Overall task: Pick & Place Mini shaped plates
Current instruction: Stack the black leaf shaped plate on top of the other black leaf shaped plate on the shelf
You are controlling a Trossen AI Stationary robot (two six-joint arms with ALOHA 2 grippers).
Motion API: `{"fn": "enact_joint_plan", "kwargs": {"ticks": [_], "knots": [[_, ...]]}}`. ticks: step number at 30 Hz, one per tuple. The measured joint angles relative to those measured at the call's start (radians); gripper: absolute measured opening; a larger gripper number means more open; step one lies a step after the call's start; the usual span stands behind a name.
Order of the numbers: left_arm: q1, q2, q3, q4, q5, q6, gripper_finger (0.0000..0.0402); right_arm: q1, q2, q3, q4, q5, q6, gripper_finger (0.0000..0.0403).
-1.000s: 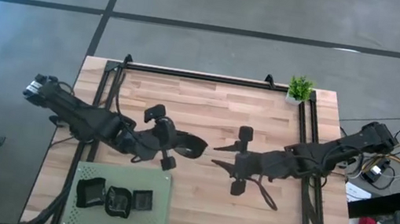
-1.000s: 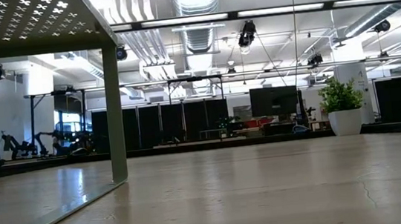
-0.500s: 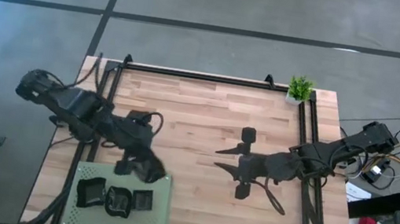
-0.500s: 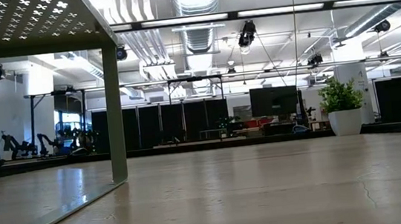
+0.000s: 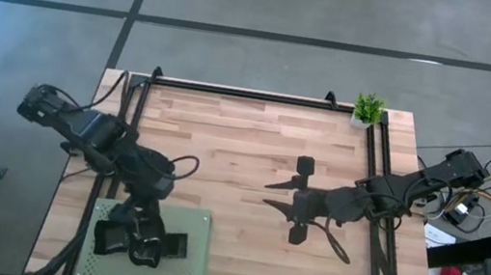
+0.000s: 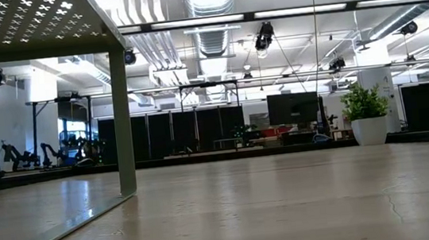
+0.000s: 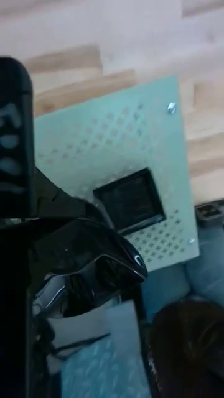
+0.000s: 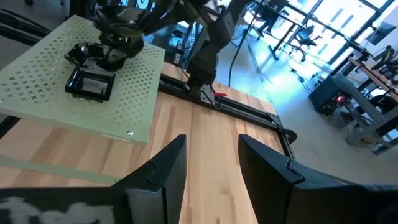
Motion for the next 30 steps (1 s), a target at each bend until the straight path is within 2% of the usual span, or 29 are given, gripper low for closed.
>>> {"fn": "enact_joint_plan", "kwargs": {"ticks": [9, 26, 30], "knots": [[-0.036, 0.013, -0.057, 0.027, 0.079, 0.022, 0.0000, 0.000, 0.000, 0.000, 0.000, 0.000, 0.001, 0.0145], [-0.081, 0.090, -0.059, 0.097, 0.102, 0.142, 0.0000, 0.000, 0.000, 0.000, -0.022, 0.000, 0.001, 0.0139], [-0.081, 0.098, -0.059, 0.098, 0.098, 0.098, 0.0000, 0.000, 0.000, 0.000, -0.022, 0.000, 0.001, 0.0134]]}}
